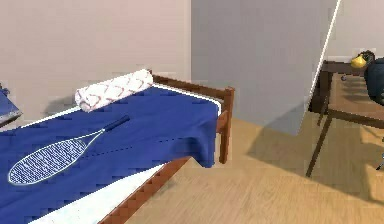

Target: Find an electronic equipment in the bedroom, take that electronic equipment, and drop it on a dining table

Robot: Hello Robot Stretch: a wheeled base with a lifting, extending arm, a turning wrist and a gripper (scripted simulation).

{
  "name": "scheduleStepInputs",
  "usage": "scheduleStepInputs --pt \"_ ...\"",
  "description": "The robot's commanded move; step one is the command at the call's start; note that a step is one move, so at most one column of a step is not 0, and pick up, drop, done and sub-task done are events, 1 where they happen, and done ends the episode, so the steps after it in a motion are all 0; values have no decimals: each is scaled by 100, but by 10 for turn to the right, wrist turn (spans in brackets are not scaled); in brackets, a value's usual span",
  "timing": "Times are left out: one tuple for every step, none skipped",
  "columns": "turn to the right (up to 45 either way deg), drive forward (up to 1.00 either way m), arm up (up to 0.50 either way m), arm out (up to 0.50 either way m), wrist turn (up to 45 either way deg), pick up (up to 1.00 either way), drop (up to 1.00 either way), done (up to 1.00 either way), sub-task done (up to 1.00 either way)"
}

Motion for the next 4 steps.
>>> scheduleStepInputs --pt "270 0 0 0 0 0 0 0 0" --pt "0 100 0 0 0 0 0 0 0" --pt "0 100 0 0 0 0 0 0 0" --pt "150 0 0 0 0 0 0 0 0"
